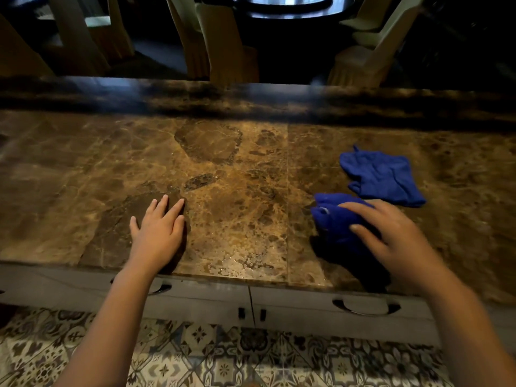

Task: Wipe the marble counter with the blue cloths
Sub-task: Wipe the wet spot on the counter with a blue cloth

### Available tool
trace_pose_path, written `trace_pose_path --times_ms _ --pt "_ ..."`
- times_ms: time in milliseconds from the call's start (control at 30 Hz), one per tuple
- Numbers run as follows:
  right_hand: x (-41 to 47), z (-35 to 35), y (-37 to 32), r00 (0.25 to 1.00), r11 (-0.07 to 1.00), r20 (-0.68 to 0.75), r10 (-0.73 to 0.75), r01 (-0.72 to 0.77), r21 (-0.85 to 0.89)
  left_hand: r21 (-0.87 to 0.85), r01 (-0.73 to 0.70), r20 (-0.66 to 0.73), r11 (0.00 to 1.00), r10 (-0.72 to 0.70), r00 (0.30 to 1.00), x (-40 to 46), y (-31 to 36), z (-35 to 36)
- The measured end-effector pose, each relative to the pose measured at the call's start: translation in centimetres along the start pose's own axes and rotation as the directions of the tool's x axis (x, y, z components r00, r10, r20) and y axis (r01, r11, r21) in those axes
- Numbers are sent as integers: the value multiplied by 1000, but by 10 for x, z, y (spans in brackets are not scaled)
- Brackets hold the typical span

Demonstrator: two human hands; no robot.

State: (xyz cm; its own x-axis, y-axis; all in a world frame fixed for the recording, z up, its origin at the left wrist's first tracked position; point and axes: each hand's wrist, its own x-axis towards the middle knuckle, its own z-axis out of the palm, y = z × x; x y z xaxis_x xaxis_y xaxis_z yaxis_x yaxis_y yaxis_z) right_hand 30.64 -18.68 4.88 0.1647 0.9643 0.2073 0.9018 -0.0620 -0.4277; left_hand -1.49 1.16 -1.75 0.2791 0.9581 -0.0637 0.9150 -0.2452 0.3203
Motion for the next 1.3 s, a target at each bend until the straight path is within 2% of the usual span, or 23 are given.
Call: trace_pose_path --times_ms 133,300,500,667,733,833,967,1033,1100,1200,1300 --pt "-14 -18 33 993 996 91 76 -71 -57 45 -21 -8 999 22 1000 -6 5 6" --pt "-29 6 60 978 985 168 127 -105 -137 85 -22 -36 996 25 999 -9 5 10" --pt "-40 27 69 982 974 91 167 -150 -168 93 -1 -45 996 5 999 -10 7 12" --pt "-44 32 68 982 966 101 159 -133 -222 103 1 -54 995 5 999 -10 8 13" --pt "-47 30 68 977 972 150 154 -122 -203 103 0 -55 995 6 998 -10 8 13" --pt "-53 19 76 940 983 316 125 -76 -164 97 -5 -52 995 10 999 -10 8 12" --pt "-49 -1 82 829 951 466 308 -264 -159 107 -8 -48 994 14 999 -11 8 12" --pt "-44 5 74 817 914 409 406 -373 -161 107 -7 -43 994 12 999 -11 8 12" --pt "-41 19 62 845 885 264 466 -442 -147 100 -8 -35 995 11 999 -11 8 11" --pt "-45 35 55 881 871 122 458 -417 -257 98 -14 -30 995 17 999 -11 8 10" --pt "-45 34 61 883 868 131 450 -399 -297 102 -14 -38 995 18 999 -11 8 10"
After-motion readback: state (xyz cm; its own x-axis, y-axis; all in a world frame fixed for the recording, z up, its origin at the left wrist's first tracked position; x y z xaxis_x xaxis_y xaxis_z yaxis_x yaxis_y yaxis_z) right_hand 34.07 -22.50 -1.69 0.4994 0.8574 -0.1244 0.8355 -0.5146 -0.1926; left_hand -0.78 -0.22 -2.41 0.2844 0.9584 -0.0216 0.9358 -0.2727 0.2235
